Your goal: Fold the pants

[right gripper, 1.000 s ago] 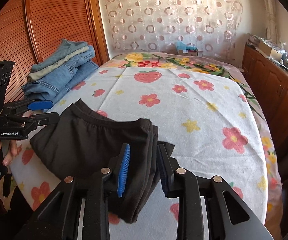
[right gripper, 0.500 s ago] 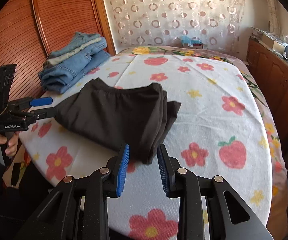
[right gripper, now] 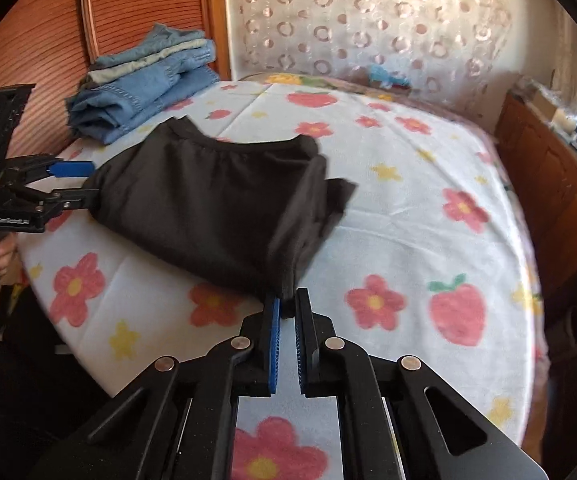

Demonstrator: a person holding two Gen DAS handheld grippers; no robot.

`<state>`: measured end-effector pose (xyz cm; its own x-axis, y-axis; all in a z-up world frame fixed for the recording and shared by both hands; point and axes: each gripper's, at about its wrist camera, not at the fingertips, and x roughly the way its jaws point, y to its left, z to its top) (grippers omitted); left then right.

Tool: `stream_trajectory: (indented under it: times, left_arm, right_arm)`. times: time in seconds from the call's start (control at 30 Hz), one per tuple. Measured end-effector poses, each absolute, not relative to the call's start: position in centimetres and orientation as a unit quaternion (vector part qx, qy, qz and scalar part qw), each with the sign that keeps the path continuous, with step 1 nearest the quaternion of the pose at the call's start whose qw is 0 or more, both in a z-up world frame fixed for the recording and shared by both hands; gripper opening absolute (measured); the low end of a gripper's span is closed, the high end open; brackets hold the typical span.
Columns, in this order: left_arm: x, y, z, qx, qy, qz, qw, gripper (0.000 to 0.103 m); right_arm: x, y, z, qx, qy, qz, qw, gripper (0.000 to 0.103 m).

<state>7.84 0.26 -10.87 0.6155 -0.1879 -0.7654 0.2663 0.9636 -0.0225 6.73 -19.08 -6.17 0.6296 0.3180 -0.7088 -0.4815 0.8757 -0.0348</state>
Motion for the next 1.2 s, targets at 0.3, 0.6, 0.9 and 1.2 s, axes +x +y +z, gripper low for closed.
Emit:
stream_trajectory:
  times: [0.3, 0.6, 0.9, 1.2]
  left_arm:
    - [7.5, 0.3, -10.9, 0.044, 0.420, -0.127, 0.898, 0.076]
    - [7.1, -0.1, -10.3, 0.042, 0.413, -0.123, 0.901, 0.076]
    - [7.4, -0.4, -8.9, 0.047, 0.398, -0.126, 0.907, 0.076]
    - [9.7, -0.8, -8.3, 0.046, 0.395, -0.129, 0.908, 0.076]
  right_arm:
    - [6.0, -20.0, -5.8, -0.089, 0.362, 0.220, 0.902, 0.004]
    - [6.0, -22.0, -4.9, -0.043, 0.364, 0.215, 0.905, 0.016]
    - [7.1, -21.0, -4.7, -0.030, 0.359, 0.219, 0.907, 0.039]
    - [10.1, -19.7, -4.7, -0.011, 0.363, 0.229, 0.903, 0.052]
